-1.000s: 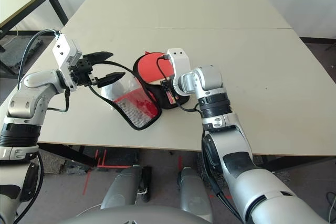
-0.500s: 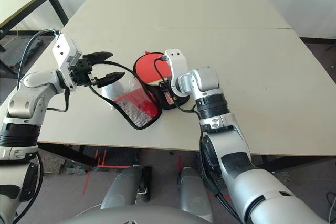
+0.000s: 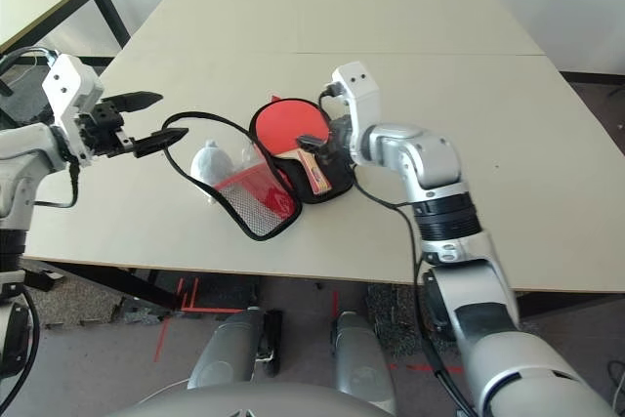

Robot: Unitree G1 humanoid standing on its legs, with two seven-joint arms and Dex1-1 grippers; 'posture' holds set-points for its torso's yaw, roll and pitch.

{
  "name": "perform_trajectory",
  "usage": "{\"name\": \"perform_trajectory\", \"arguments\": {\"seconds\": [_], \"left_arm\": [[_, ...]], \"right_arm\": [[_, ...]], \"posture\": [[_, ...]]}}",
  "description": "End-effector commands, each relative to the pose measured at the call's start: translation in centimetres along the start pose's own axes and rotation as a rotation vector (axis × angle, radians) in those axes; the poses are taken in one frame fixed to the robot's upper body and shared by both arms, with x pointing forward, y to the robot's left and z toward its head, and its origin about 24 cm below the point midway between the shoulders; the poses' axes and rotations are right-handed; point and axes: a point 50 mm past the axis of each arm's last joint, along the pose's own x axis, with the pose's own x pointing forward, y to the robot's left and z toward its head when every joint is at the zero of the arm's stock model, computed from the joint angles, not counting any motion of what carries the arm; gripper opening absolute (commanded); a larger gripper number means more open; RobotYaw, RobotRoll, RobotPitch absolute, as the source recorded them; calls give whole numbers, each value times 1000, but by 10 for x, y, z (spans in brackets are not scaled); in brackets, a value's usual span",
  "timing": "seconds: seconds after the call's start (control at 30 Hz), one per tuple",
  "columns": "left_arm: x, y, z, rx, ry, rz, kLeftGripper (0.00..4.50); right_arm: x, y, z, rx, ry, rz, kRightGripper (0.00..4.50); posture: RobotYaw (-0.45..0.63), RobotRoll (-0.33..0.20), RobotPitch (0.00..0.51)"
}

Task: Store the ping-pong paddle in its case and zip it.

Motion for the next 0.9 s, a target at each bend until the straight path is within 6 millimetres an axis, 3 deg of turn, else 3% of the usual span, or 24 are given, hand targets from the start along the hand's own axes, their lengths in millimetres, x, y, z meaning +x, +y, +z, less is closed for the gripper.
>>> {"name": "perform_trajectory", "arguments": {"seconds": [0.03,0.2,0.43,0.63,0.9], "left_arm": [[-10,-3,-11,-13,79,-62,4500],[-14,-16,-27,8,207,-175,4500],[11,-33,-35,52,224,-252,4500],[43,-35,-2,36,2,-248,4500],[67,-37,28,77,-104,-276,4500]], "right_arm": [[-13,-11,-2,-55,-32,64,4479],[-29,-31,1,-75,-46,23,4479],[-31,-32,2,-77,-64,28,4479],[-32,-30,-3,-69,-61,23,4479],[-32,-28,-8,-53,-59,12,4479]], "posture": [[156,0,80],[147,0,78],[131,0,79],[114,0,79],[99,0,81]]}}
